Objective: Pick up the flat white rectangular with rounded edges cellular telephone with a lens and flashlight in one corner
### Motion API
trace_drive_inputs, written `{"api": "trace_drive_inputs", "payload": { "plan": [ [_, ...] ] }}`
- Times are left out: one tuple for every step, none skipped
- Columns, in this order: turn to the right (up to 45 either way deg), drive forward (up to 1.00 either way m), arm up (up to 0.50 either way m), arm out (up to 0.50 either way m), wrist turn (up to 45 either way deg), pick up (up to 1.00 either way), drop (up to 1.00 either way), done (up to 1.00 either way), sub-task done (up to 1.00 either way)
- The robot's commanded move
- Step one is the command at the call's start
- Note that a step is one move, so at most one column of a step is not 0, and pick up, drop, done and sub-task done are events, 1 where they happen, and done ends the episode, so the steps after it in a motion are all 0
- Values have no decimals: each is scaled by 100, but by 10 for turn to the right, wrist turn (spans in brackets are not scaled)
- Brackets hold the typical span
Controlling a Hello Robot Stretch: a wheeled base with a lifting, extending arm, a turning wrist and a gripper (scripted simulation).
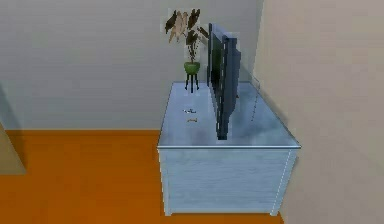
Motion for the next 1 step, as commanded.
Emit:
{"api": "trace_drive_inputs", "payload": {
  "plan": [
    [0, 0, 0, 0, 0, 100, 0, 0, 0]
  ]
}}
